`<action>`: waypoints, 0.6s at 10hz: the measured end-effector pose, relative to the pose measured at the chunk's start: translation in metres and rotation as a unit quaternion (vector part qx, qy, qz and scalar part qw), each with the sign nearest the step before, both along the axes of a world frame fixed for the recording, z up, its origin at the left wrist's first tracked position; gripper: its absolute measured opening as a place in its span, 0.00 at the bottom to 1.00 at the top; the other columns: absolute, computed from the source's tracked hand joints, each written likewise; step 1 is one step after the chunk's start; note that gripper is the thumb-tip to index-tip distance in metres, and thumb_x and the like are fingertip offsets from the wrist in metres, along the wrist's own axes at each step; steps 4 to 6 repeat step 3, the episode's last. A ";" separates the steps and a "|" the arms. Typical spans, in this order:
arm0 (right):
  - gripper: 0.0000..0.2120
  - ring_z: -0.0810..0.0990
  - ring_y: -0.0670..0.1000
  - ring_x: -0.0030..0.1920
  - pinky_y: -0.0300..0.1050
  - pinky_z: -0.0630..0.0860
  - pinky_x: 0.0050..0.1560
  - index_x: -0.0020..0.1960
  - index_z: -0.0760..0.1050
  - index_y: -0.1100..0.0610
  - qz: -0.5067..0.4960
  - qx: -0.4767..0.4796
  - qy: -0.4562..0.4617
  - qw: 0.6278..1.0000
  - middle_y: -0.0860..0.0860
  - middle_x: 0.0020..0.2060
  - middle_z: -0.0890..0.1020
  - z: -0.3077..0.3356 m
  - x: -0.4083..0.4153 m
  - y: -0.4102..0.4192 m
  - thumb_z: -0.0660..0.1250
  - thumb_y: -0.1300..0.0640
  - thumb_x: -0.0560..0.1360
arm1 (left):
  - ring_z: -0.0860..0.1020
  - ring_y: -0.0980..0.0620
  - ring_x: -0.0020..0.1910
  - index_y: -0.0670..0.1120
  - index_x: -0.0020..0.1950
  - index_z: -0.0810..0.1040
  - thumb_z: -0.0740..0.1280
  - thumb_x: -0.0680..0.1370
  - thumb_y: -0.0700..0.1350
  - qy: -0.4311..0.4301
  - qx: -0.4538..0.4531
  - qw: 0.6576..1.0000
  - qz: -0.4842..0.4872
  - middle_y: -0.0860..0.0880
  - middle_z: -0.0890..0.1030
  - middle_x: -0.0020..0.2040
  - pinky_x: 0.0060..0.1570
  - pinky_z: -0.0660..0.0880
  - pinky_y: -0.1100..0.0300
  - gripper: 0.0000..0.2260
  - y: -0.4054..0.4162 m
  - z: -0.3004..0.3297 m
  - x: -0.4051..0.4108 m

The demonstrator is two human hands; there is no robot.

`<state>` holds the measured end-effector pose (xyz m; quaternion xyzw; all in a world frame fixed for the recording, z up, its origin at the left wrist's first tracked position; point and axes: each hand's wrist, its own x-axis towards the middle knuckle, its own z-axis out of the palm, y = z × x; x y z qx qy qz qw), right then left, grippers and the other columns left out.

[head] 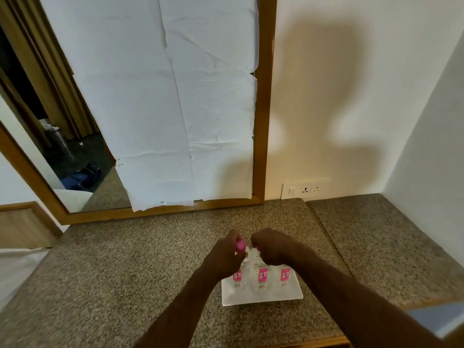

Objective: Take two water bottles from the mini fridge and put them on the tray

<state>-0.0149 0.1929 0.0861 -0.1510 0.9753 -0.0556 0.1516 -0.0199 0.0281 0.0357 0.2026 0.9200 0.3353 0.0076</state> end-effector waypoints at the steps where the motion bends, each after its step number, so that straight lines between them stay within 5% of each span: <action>1: 0.14 0.79 0.54 0.52 0.50 0.79 0.54 0.58 0.74 0.60 -0.006 0.000 -0.015 1.000 0.57 0.53 0.79 -0.002 -0.001 -0.002 0.66 0.66 0.72 | 0.77 0.50 0.45 0.47 0.58 0.69 0.71 0.74 0.45 -0.039 -0.063 0.997 -0.011 0.45 0.80 0.52 0.42 0.75 0.59 0.16 0.001 0.004 -0.001; 3: 0.16 0.78 0.53 0.52 0.48 0.78 0.54 0.59 0.73 0.57 -0.010 -0.017 -0.057 0.998 0.55 0.54 0.79 0.025 -0.016 0.006 0.69 0.60 0.73 | 0.75 0.49 0.57 0.47 0.69 0.67 0.71 0.74 0.51 -0.069 -0.145 0.986 -0.046 0.44 0.76 0.65 0.57 0.76 0.53 0.26 0.005 0.048 -0.019; 6: 0.16 0.78 0.53 0.52 0.48 0.78 0.54 0.59 0.73 0.57 -0.010 -0.017 -0.057 0.998 0.55 0.54 0.79 0.025 -0.016 0.006 0.69 0.60 0.73 | 0.75 0.49 0.57 0.47 0.69 0.67 0.71 0.74 0.51 -0.069 -0.145 0.986 -0.046 0.44 0.76 0.65 0.57 0.76 0.53 0.26 0.005 0.048 -0.019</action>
